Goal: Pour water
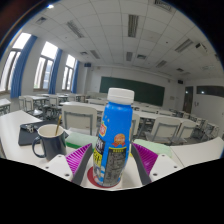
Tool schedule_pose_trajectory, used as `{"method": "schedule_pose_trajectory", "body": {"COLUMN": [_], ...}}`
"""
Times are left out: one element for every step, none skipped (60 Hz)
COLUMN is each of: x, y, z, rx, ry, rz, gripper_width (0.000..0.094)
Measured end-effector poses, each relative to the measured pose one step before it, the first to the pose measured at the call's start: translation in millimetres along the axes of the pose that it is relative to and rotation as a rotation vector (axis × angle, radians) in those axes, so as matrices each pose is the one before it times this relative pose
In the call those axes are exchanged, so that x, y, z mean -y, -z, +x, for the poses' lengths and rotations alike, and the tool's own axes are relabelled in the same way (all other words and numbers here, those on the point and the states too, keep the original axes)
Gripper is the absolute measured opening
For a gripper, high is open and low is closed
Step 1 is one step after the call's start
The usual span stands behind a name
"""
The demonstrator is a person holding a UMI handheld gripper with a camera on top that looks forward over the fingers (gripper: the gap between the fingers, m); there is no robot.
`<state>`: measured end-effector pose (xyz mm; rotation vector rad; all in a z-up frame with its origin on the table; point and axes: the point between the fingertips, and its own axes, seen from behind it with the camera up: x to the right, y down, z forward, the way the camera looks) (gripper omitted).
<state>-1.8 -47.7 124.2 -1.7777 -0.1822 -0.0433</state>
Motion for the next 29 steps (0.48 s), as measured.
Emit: {"method": "schedule_pose_trajectory", "body": {"x": [-2.38, -2.84, -2.55, -1.99, 1.56, -2.82, -1.83, -0.86, -1.01, -1.08, -1.11, -1.09, -0.86, -1.62, -0.49, 0.31, 0.89, 0.86, 1.28, -4.04, -0.07, 0.06, -0.72, -0.64, -0.03, 0.15, 0.64, -0.15, -1.60], "y": [3.26, 4.08, 3.94, 4.59, 20.30, 9.55, 7.92, 8.19, 8.75, 9.27, 9.72, 9.01, 18.46, 8.49, 7.72, 7.16, 6.78, 6.24, 5.26, 14.24, 12.30, 4.19, 3.34, 2.69, 2.09, 1.37, 1.74, 6.41, 8.02], "z": [1.20, 1.71, 0.97, 0.01, 3.64, -4.30, -0.25, -0.25, -0.63, -1.33, 0.96, -2.43, -8.40, -3.41, -4.33, -5.17, -6.01, -6.85, -6.45, -5.27, -12.84, -6.46, -5.77, -5.10, -4.18, -3.16, -2.02, -4.00, -2.89], "rx": [0.00109, 0.00012, 0.00217, 0.00362, 0.00486, 0.00375, 0.00367, 0.00269, 0.00233, 0.00323, 0.00741, 0.00819, 0.01317, 0.00935, 0.00899, 0.01024, 0.01252, 0.01477, 0.01649, 0.01643, 0.01710, 0.01675, 0.01579, 0.01356, 0.01012, 0.00555, 0.00070, -0.00406, -0.00879], "ry": [-0.0079, -0.0097, -0.0097, -0.0084, -0.0066, -0.0049, -0.0041, -0.0038, -0.0027, -0.0010, -0.0002, 0.0016, -0.0005, -0.0011, -0.0032, -0.0045, -0.0050, -0.0045, -0.0043, -0.0045, -0.0050, -0.0037, -0.0029, -0.0037, -0.0031, -0.0012, 0.0022, 0.0026, 0.0031], "rz": [-0.00175, -0.00160, -0.00103, -0.00073, -0.00253, -0.00030, -0.00008, 0.00053, -0.00003, -0.00013, 0.00236, 0.00135, -0.00090, -0.00189, -0.00003, 0.00379, 0.00628, 0.00776, 0.00842, 0.00821, 0.00704, 0.00530, 0.00359, 0.00397, 0.00578, 0.00721, 0.00887, 0.01080, 0.01135], "gripper_width": [0.0818, 0.0826, 0.0837, 0.0847, 0.0857, 0.0863, 0.0860, 0.0859, 0.0858, 0.0859, 0.0854, 0.0850, 0.0849, 0.0849, 0.0849, 0.0849, 0.0848, 0.0848, 0.0849, 0.0851, 0.0853, 0.0856, 0.0853, 0.0852, 0.0853, 0.0854, 0.0853, 0.0854, 0.0853]}}
